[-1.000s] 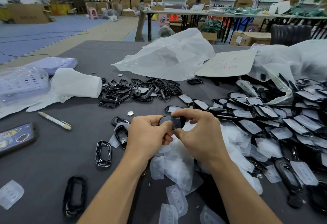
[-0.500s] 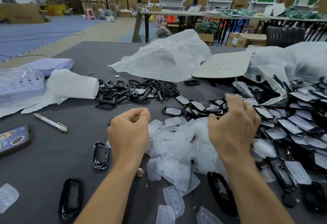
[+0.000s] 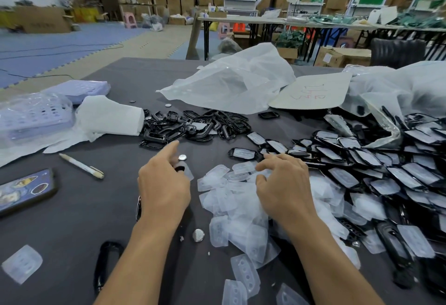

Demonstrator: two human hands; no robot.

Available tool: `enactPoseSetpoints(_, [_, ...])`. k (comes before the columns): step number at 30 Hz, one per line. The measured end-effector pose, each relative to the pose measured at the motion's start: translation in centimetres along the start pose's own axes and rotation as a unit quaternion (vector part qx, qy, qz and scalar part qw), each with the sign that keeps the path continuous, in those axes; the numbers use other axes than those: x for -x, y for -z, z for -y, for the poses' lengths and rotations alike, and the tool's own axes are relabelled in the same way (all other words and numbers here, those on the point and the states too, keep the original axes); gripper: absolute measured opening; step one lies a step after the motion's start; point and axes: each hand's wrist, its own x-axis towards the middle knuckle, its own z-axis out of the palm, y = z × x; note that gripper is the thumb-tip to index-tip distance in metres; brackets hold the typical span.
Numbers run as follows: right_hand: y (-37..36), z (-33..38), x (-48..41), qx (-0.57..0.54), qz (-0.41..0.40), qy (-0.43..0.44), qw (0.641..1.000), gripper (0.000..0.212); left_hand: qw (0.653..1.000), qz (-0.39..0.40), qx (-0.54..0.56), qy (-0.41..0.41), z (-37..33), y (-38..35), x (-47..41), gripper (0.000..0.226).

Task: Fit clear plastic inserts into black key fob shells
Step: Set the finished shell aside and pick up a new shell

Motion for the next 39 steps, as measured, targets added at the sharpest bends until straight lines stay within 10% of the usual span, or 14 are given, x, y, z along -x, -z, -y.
enactPoseSetpoints(7, [-0.1, -0.3, 0.0, -0.009, 0.000, -0.008, 1.000, 0.020, 0.997, -0.059, 0.045, 0.022, -0.3, 0.8, -0.1, 0.026])
enactPoseSetpoints(14, [-0.2, -0.5, 0.0, -0.012, -0.004, -0.014, 1.000, 0.017, 0.986, 0.104, -0.132, 0.003, 0.0, 1.8, -0.4, 0.098])
enactPoseSetpoints(19, [-0.1, -0.1, 0.1, -0.028, -0.015, -0.008, 0.999, 0.018, 0.996, -0.052, 0.070, -0.007, -0.4, 2.1, -0.5, 0.089])
enactPoseSetpoints(25, [0.9, 2.7, 1.6, -0.195, -0.046, 0.033, 0.979, 0.022, 0.844, 0.049, 0.513, 0.147, -1.5, 1.2, -0.8, 0.057])
enactPoseSetpoints(29, [0.3, 5.9, 3.2, -0.276, 0.062, 0.053, 0.958, 0.057, 0.854, 0.130, 0.481, 0.149, -2.1, 0.1, 0.2, 0.031])
enactPoseSetpoints(34, [-0.9, 6.3, 3.3, -0.328, 0.077, -0.014, 0.941, 0.047, 0.894, 0.195, 0.387, 0.111, -2.8, -0.1, 1.1, 0.030])
enactPoseSetpoints(39, [-0.5, 7.2, 1.2, -0.380, 0.107, -0.030, 0.918, 0.021, 0.756, 0.292, 0.551, 0.200, -2.6, 0.7, 0.7, 0.034])
